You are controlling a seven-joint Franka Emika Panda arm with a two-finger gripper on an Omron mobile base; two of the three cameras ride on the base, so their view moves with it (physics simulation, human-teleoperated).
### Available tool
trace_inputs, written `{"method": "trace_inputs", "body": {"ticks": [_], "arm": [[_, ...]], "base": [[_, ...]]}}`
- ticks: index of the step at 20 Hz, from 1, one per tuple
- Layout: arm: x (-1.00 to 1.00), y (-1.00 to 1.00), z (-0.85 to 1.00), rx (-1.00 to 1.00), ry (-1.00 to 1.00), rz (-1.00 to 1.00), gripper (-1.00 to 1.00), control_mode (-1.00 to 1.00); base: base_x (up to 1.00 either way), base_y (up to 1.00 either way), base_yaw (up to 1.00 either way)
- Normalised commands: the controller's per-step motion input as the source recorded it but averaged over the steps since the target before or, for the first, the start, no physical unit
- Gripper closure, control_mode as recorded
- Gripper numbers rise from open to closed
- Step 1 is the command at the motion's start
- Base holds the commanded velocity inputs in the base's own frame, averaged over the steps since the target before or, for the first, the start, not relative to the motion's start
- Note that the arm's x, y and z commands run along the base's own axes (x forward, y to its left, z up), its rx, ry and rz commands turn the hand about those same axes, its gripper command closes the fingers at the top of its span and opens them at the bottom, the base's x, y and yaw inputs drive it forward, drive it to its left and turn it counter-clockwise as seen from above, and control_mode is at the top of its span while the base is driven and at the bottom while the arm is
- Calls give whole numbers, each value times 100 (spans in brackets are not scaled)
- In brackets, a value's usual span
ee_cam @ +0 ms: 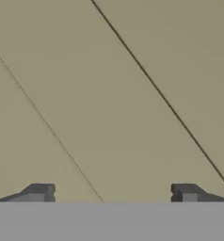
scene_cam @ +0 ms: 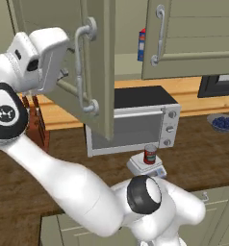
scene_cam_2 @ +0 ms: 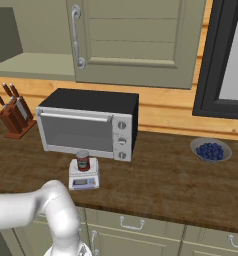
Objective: Pick the canned food and place it on the digital scale for weighing, and close the cabinet.
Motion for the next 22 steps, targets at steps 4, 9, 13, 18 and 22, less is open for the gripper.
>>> {"method": "trace_inputs", "body": {"ticks": [4,9,13,18,22], "arm": [[100,-100,-42,26,11,7,-100,-100],[100,-73,-31,17,14,7,-100,-100],[100,-81,-4,20,12,6,-100,-100],[91,-98,-87,23,-11,21,-100,-100],[36,-70,-90,17,-48,26,-100,-100]], "base": [[0,0,0],[0,0,0],[0,0,0],[0,0,0],[0,0,0]]}}
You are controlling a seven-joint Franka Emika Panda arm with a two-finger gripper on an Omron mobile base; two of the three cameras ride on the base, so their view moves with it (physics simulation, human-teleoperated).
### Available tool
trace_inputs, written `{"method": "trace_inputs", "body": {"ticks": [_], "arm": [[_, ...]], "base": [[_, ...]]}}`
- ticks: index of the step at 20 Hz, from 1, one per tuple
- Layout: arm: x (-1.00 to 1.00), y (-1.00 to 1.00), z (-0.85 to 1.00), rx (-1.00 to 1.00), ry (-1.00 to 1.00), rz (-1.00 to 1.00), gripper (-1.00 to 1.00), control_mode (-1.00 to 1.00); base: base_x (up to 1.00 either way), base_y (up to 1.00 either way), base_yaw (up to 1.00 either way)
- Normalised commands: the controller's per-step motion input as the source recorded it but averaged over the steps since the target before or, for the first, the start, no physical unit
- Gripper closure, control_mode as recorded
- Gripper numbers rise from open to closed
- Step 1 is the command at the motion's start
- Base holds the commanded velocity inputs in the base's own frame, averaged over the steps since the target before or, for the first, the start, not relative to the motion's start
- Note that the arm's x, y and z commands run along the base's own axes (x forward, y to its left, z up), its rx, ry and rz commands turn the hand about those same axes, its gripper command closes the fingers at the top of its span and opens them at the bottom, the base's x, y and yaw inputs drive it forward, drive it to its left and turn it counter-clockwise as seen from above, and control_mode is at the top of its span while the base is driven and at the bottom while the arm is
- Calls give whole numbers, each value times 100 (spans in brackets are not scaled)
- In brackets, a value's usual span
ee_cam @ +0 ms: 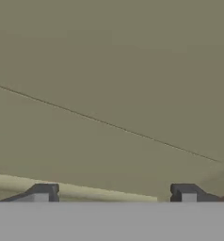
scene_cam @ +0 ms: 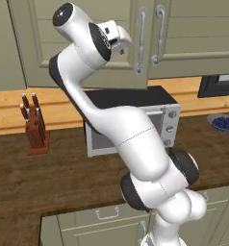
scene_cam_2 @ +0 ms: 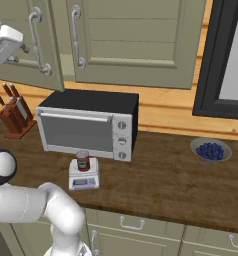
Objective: Pick the canned food and place it on the digital scale for weighing, and close the cabinet.
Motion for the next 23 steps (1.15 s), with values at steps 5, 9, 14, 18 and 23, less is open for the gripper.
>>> {"method": "trace_inputs", "body": {"ticks": [5,9,14,18,23], "arm": [[77,-38,-12,20,-8,8,-100,-100],[100,-24,-29,15,0,5,-100,-100],[100,-7,-34,10,-14,6,-100,-100],[99,-7,-49,20,-36,15,-100,-100],[88,-55,-67,37,-35,17,-100,-100]], "base": [[0,0,0],[0,0,0],[0,0,0],[0,0,0],[0,0,0]]}}
